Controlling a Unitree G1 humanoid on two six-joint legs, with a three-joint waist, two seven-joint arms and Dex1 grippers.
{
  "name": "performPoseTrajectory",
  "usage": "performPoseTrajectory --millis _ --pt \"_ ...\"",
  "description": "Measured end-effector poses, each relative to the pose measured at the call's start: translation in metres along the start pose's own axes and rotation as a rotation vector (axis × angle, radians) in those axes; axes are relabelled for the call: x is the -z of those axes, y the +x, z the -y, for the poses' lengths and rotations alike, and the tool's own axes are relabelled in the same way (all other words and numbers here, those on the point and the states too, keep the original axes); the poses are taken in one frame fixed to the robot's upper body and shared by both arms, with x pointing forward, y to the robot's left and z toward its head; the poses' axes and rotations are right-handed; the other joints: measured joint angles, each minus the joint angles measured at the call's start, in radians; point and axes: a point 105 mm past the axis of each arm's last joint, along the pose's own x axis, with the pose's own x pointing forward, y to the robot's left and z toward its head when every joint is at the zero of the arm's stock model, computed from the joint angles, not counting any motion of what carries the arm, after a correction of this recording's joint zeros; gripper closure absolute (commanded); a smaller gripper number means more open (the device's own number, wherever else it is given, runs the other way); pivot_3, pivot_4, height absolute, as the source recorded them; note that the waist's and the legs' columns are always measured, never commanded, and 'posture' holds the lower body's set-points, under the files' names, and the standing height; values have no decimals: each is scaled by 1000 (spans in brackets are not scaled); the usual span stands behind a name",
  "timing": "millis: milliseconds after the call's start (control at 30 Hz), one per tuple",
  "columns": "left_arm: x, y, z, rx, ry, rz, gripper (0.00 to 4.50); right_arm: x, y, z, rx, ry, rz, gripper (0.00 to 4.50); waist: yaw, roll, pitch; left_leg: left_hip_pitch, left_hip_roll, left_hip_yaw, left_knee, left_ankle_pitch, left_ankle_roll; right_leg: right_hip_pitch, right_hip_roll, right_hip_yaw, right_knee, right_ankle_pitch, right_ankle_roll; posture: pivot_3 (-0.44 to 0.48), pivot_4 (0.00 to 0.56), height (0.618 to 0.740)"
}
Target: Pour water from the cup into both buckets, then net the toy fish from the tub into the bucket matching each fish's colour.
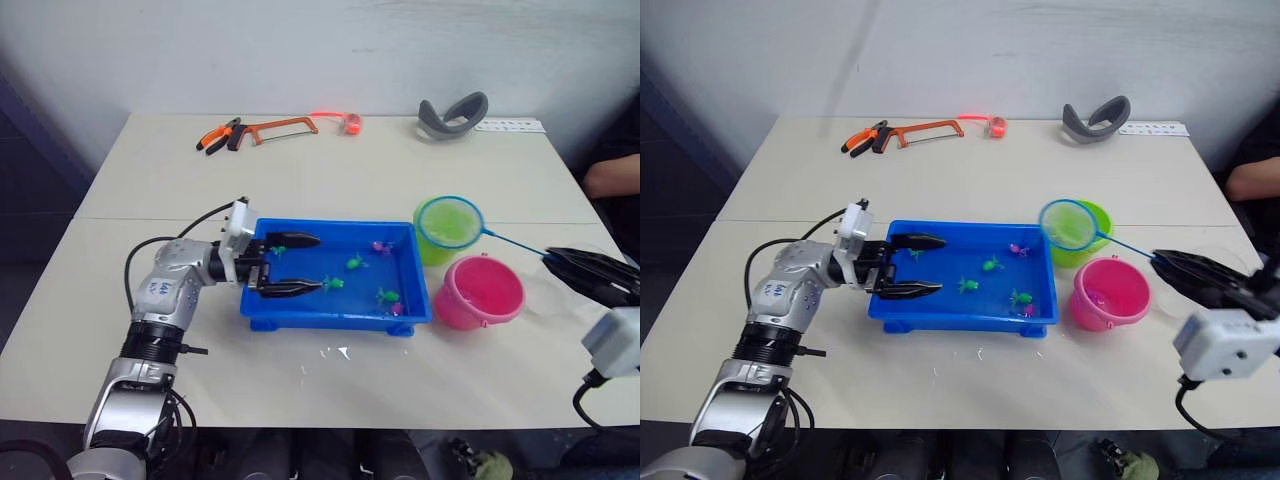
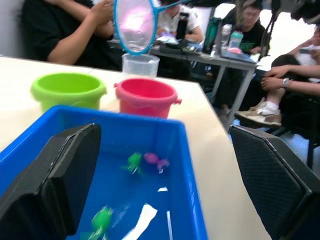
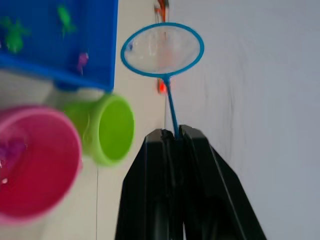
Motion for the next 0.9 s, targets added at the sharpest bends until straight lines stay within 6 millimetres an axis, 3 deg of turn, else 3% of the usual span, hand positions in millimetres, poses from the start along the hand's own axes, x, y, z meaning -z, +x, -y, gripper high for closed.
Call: performPoseTrajectory --millis 133,400,533,900 --pt "4 -15 -4 -48 8 -17 48 -3 24 -2 -165 -57 93 4500 5 0 0 -3 0 -1 1 -1 1 0 -2 -4 1 0 0 0 150 740" --pt "5 -17 -2 -65 17 -18 48 15 61 -8 -311 -135 198 4500 -4 -1 1 -6 -1 -2 1 -1 2 -1 -1 -8 -1 1 2 0 150 740" --pt "7 -18 4 -74 11 -32 48 21 71 -26 -400 -136 246 4500 -5 -1 1 -6 -1 -2 2 -1 2 -1 -1 -8 -1 1 2 0 150 740" --pt "8 -16 14 -91 14 -50 48 37 85 -31 -441 -168 248 4500 -6 -1 1 -5 -1 -2 2 -1 2 -1 -1 -7 1 1 1 0 150 740"
